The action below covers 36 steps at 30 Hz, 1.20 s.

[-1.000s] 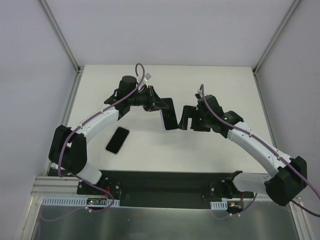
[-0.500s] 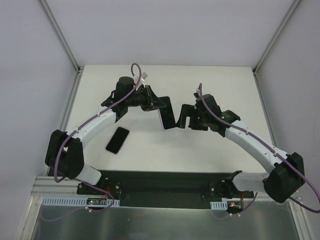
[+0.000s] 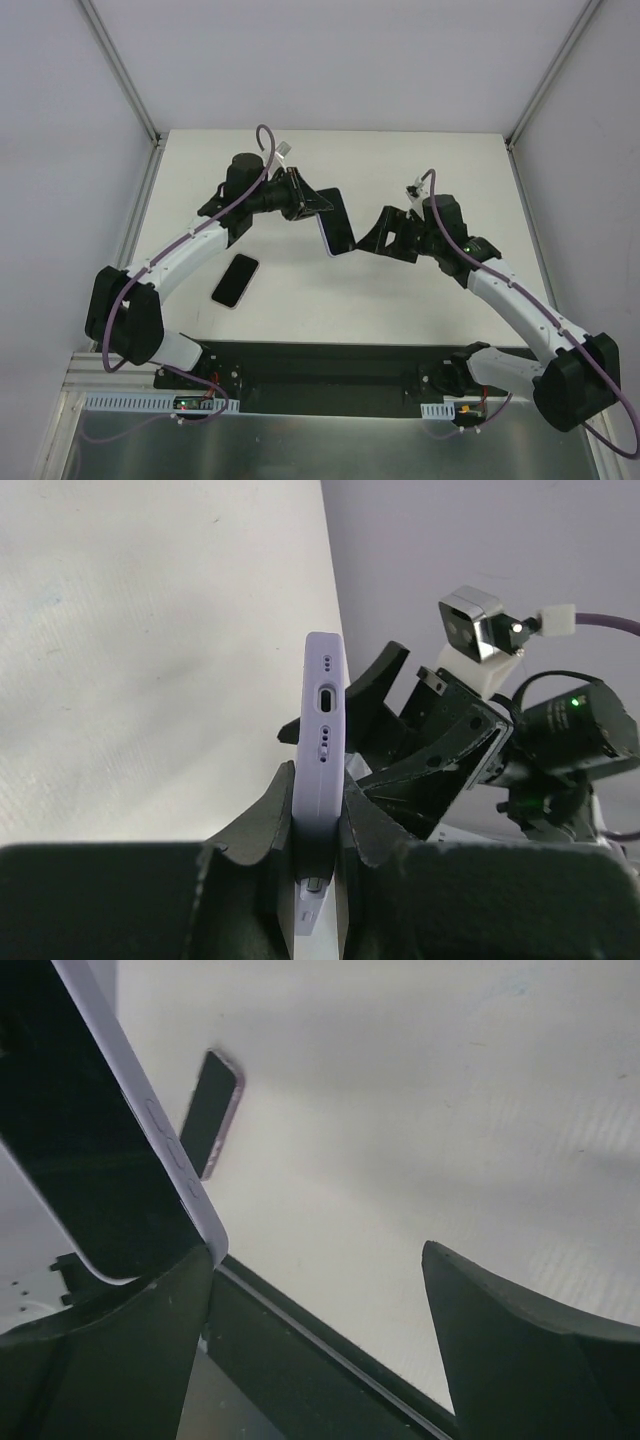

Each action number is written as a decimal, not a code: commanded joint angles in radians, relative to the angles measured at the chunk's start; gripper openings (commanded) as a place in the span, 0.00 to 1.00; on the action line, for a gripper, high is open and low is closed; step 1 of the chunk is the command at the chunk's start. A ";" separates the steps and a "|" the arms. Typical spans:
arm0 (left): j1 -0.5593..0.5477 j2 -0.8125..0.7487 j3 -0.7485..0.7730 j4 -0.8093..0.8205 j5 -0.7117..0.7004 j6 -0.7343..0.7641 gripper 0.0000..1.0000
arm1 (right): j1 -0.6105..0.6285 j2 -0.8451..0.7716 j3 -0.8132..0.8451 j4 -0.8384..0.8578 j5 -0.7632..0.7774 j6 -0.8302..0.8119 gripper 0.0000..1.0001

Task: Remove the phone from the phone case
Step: Pick up the phone at the center of the board, then remove the phone case from the phone.

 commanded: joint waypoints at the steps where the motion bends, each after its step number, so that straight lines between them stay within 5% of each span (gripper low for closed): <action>1: -0.002 -0.118 0.055 0.217 0.185 -0.186 0.00 | -0.024 -0.028 -0.045 0.124 -0.202 0.007 0.91; 8: 0.027 -0.079 0.086 0.274 0.200 -0.204 0.00 | -0.068 -0.094 -0.065 0.298 -0.396 0.161 0.92; 17: 0.077 -0.021 0.095 0.440 0.234 -0.321 0.00 | -0.080 -0.123 -0.117 0.538 -0.457 0.390 0.26; 23: 0.090 0.013 0.086 0.551 0.252 -0.385 0.00 | -0.082 -0.149 -0.087 0.536 -0.434 0.363 0.02; 36: 0.091 0.172 0.058 0.825 0.287 -0.568 0.00 | -0.050 -0.180 0.021 0.730 -0.500 0.315 0.01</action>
